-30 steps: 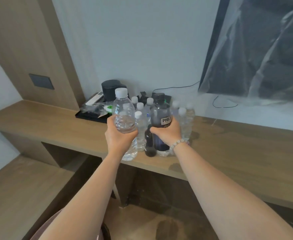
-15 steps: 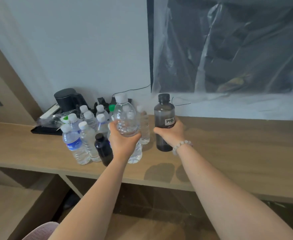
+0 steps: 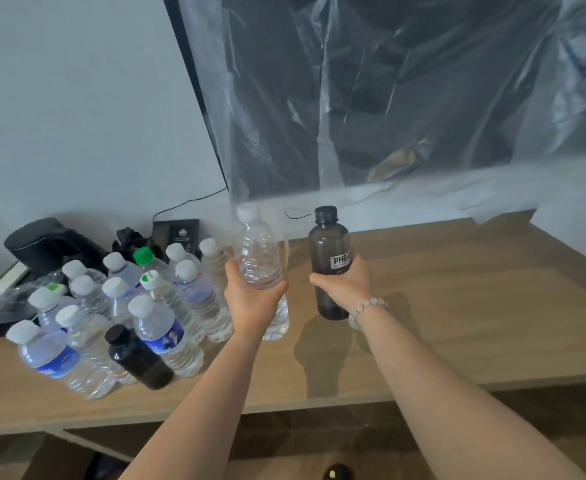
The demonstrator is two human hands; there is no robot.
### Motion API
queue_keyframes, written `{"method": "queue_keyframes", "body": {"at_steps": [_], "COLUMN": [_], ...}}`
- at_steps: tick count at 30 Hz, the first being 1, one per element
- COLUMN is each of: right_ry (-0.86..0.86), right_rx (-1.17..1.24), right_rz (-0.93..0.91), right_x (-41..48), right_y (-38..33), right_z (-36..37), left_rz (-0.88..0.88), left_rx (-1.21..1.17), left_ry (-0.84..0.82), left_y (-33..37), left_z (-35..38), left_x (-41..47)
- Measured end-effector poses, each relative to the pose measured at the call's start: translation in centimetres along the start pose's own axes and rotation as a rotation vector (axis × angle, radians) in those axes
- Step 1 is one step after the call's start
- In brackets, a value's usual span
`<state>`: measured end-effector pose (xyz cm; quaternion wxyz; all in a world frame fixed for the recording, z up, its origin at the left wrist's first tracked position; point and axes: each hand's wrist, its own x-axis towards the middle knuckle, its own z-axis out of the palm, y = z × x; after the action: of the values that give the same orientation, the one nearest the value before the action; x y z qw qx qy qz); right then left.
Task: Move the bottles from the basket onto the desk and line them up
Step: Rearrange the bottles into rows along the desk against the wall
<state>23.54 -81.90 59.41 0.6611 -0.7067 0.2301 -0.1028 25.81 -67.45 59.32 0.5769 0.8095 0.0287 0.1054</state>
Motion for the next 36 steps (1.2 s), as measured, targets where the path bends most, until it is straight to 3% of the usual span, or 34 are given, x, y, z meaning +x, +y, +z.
{"method": "queue_keyframes", "body": {"at_steps": [15, 23, 31, 36], "right_ry": [0.068, 0.086, 0.112, 0.069], "right_rx": [-0.150, -0.182, -0.428, -0.440], "right_rz": [0.073, 0.098, 0.035, 0.042], "right_x": [10.5, 13.2, 14.6, 16.0], "right_y": [1.8, 3.6, 5.6, 5.7], "right_z": [-0.2, 0.4, 0.3, 0.0], "left_rz": [-0.020, -0.046, -0.080, -0.056], "left_rx": [0.022, 0.070, 0.236, 0.298], "left_ry": [-0.205, -0.195, -0.105, -0.028], "left_y": [-3.3, -5.4, -6.6, -6.6], "left_z": [10.5, 12.7, 13.2, 13.3], "left_x": [8.9, 11.3, 11.9, 13.0]}}
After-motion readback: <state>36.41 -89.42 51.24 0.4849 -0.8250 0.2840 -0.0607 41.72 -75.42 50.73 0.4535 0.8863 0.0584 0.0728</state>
